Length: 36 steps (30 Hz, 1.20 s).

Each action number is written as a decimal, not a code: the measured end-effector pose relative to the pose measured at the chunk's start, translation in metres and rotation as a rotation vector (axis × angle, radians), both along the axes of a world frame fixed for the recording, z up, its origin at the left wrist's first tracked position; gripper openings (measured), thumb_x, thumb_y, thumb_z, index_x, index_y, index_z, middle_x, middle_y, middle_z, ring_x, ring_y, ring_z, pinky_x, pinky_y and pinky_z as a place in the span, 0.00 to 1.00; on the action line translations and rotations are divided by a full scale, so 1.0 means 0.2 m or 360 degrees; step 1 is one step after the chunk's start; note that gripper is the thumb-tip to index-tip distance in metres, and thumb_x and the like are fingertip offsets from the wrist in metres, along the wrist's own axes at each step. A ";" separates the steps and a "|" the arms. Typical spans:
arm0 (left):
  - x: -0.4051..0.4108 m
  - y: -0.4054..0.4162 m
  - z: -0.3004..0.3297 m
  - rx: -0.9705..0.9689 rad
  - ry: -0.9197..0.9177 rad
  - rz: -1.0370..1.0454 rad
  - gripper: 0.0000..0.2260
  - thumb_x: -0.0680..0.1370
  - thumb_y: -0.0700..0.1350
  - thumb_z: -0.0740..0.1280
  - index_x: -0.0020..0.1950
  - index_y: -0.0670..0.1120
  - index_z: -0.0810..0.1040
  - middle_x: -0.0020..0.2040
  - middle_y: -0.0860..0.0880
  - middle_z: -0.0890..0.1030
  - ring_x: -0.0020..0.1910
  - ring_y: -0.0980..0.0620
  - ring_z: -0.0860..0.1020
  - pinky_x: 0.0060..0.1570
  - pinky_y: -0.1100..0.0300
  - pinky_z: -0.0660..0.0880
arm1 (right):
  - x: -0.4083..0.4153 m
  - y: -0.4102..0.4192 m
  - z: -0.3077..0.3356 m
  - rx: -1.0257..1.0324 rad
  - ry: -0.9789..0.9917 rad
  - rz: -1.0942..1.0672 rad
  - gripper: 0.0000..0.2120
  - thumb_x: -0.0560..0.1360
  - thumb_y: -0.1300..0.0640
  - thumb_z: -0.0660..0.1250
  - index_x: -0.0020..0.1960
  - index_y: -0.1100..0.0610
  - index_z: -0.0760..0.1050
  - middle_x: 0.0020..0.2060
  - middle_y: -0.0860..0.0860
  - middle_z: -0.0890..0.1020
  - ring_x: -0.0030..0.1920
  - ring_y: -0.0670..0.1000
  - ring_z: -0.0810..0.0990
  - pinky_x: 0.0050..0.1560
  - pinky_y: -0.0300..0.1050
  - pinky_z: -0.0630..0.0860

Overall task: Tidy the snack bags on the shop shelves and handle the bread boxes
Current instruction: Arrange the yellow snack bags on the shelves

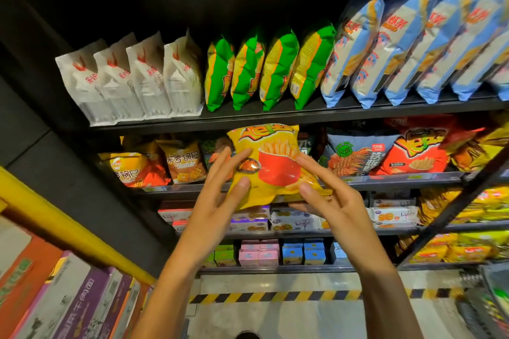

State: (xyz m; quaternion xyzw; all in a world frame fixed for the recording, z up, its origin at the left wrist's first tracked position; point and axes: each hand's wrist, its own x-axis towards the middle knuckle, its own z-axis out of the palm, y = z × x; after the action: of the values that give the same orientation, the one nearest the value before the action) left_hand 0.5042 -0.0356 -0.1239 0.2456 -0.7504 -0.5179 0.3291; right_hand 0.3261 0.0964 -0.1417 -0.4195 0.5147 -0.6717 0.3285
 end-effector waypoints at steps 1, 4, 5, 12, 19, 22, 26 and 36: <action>0.01 0.00 0.00 -0.0066 -0.0036 -0.0016 0.22 0.82 0.53 0.65 0.76 0.63 0.70 0.81 0.64 0.60 0.80 0.64 0.56 0.76 0.54 0.66 | 0.01 0.00 0.00 0.0008 -0.0043 -0.0030 0.20 0.81 0.56 0.67 0.72 0.45 0.77 0.74 0.44 0.75 0.69 0.51 0.79 0.58 0.45 0.83; 0.01 0.00 0.00 -0.0124 -0.0030 -0.0121 0.23 0.82 0.51 0.67 0.77 0.60 0.70 0.80 0.63 0.61 0.80 0.64 0.57 0.68 0.70 0.67 | 0.01 0.00 0.02 0.0031 -0.0118 -0.0090 0.19 0.82 0.54 0.66 0.72 0.45 0.77 0.71 0.46 0.78 0.65 0.51 0.82 0.58 0.47 0.83; 0.01 0.01 0.00 -0.0085 0.0000 -0.0147 0.23 0.82 0.50 0.68 0.77 0.59 0.70 0.79 0.63 0.65 0.79 0.62 0.60 0.67 0.69 0.69 | 0.01 0.02 0.03 0.0043 -0.0099 -0.0084 0.20 0.81 0.54 0.66 0.72 0.45 0.76 0.72 0.46 0.77 0.64 0.51 0.83 0.59 0.47 0.83; 0.02 -0.02 0.00 0.0381 0.0165 -0.0176 0.22 0.80 0.47 0.66 0.74 0.55 0.75 0.74 0.57 0.74 0.71 0.48 0.76 0.57 0.54 0.82 | -0.02 0.05 0.03 0.0073 0.0021 0.0057 0.28 0.77 0.58 0.71 0.75 0.44 0.72 0.76 0.39 0.71 0.68 0.49 0.80 0.64 0.47 0.80; 0.09 -0.06 -0.01 0.0289 0.0021 -0.0224 0.26 0.79 0.47 0.71 0.76 0.62 0.72 0.76 0.64 0.70 0.80 0.54 0.63 0.76 0.40 0.66 | -0.03 0.02 -0.01 0.0042 0.0089 0.0098 0.28 0.78 0.63 0.71 0.76 0.47 0.71 0.74 0.34 0.72 0.78 0.42 0.65 0.65 0.49 0.80; 0.10 -0.06 0.00 0.0274 -0.0013 -0.0214 0.27 0.78 0.50 0.72 0.76 0.62 0.71 0.77 0.62 0.70 0.80 0.52 0.63 0.77 0.35 0.60 | -0.01 0.01 -0.01 0.0021 0.0078 0.0138 0.28 0.79 0.64 0.69 0.76 0.46 0.70 0.74 0.33 0.71 0.78 0.47 0.67 0.63 0.44 0.80; 0.10 -0.04 0.02 0.0094 0.0027 -0.0149 0.29 0.79 0.40 0.70 0.78 0.54 0.69 0.77 0.61 0.70 0.79 0.62 0.62 0.80 0.49 0.60 | -0.02 0.00 0.02 0.0049 0.0178 0.0136 0.27 0.80 0.59 0.68 0.77 0.43 0.69 0.75 0.34 0.70 0.77 0.39 0.66 0.73 0.44 0.72; 0.06 -0.12 0.15 -0.0137 0.0316 -0.0262 0.42 0.75 0.27 0.69 0.83 0.46 0.53 0.83 0.52 0.58 0.78 0.54 0.68 0.66 0.54 0.76 | -0.07 -0.19 0.15 -0.0178 0.0021 -0.0099 0.25 0.78 0.62 0.70 0.73 0.48 0.74 0.67 0.40 0.80 0.65 0.49 0.82 0.59 0.42 0.81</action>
State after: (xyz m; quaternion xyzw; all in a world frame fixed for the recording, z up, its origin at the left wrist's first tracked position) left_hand 0.5153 -0.0593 -0.0943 0.1163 -0.7532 -0.5324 0.3684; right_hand 0.3128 0.0593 -0.1118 -0.4254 0.4913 -0.7066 0.2800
